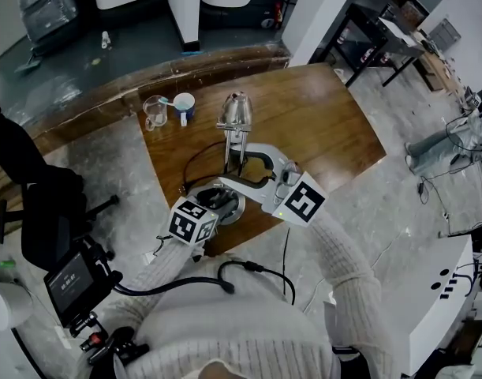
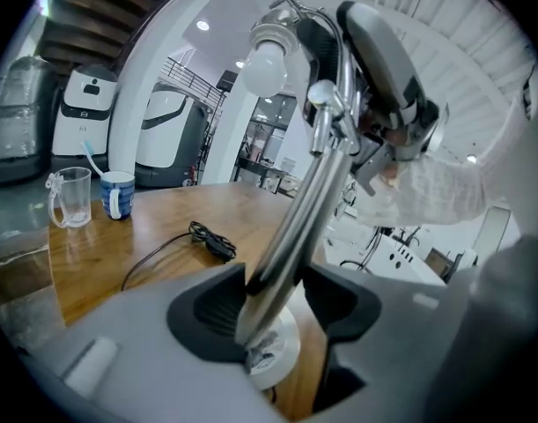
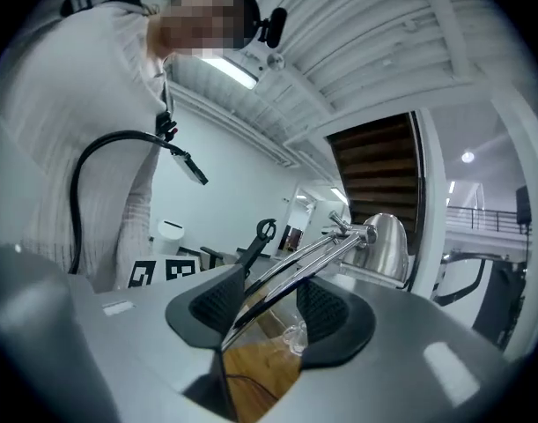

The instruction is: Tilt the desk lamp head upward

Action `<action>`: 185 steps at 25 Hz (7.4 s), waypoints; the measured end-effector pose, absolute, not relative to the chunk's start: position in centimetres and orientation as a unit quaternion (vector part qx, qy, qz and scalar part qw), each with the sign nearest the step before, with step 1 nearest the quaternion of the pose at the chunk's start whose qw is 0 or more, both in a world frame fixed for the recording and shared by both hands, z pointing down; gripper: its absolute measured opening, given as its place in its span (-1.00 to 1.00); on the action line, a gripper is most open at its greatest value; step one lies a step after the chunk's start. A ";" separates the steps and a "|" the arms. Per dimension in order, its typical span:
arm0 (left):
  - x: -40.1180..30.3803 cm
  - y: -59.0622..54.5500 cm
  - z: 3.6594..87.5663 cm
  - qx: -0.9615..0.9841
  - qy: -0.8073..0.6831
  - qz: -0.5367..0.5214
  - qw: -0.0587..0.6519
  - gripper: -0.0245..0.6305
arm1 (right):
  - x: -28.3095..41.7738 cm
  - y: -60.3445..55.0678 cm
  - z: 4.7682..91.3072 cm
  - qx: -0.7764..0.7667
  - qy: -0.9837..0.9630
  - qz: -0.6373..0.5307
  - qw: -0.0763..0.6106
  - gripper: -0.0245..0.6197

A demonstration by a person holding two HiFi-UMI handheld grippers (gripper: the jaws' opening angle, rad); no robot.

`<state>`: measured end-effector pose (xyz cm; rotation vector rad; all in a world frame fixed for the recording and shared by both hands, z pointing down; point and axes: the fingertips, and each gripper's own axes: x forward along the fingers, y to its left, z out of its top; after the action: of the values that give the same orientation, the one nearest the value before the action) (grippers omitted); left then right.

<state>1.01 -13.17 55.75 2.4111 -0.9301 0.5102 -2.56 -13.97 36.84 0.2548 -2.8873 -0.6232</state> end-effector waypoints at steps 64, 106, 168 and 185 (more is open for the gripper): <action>-1.1 -10.6 51.6 0.891 -0.386 0.119 0.205 -0.90 | 1.6 -10.5 51.5 0.413 -0.881 0.157 0.168 -0.93; -0.4 -10.7 51.5 0.900 -0.372 0.130 0.184 -0.90 | 1.7 -10.9 52.0 0.417 -0.878 0.163 0.169 -0.93; 0.1 -10.7 51.6 0.897 -0.368 0.129 0.208 -0.90 | 2.2 -10.8 50.1 0.405 -0.891 0.173 0.107 -0.93; 0.2 -10.7 51.6 0.898 -0.367 0.131 0.204 -0.90 | 1.4 -10.7 50.7 0.396 -0.893 0.164 0.137 -0.93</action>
<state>0.23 -10.71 51.59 2.5050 -1.0228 0.3640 1.44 -10.69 50.70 1.1474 -2.5843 0.4735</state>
